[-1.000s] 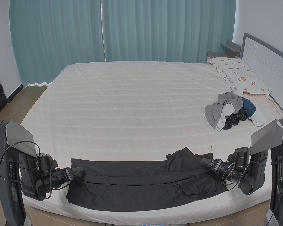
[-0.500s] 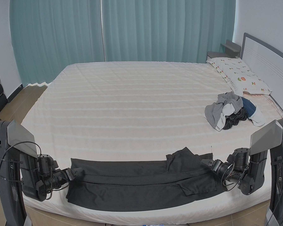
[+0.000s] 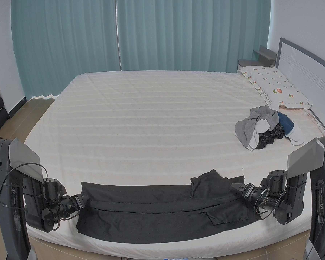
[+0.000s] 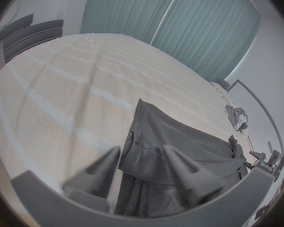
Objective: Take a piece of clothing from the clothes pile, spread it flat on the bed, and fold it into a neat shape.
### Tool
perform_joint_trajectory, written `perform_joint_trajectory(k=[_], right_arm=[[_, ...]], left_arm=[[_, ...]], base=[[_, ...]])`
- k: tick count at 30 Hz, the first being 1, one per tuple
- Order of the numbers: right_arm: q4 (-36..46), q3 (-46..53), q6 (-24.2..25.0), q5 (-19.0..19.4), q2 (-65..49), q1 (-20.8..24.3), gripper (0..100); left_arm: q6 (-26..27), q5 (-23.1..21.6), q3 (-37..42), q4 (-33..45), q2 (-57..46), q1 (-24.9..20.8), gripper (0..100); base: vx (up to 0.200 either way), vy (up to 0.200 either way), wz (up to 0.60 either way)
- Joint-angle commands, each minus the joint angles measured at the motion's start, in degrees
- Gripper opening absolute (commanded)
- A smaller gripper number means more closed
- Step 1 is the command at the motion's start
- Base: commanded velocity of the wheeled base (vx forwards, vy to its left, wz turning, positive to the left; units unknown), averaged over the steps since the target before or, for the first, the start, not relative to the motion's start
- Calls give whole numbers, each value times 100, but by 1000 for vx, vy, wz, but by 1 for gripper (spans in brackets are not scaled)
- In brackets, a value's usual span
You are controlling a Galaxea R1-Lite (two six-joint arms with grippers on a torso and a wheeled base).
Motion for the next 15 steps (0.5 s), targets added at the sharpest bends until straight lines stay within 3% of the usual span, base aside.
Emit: perform_joint_trajectory(k=[1, 15], right_arm=[[-41, -9, 0, 1, -9, 1, 100], [21, 61, 9, -8, -203, 423, 100]], left_arm=[[-1, 82, 21, -2, -27, 1, 0], [-45, 557, 100, -10, -440, -201, 0]], base=[[0, 0, 0], [0, 0, 0]])
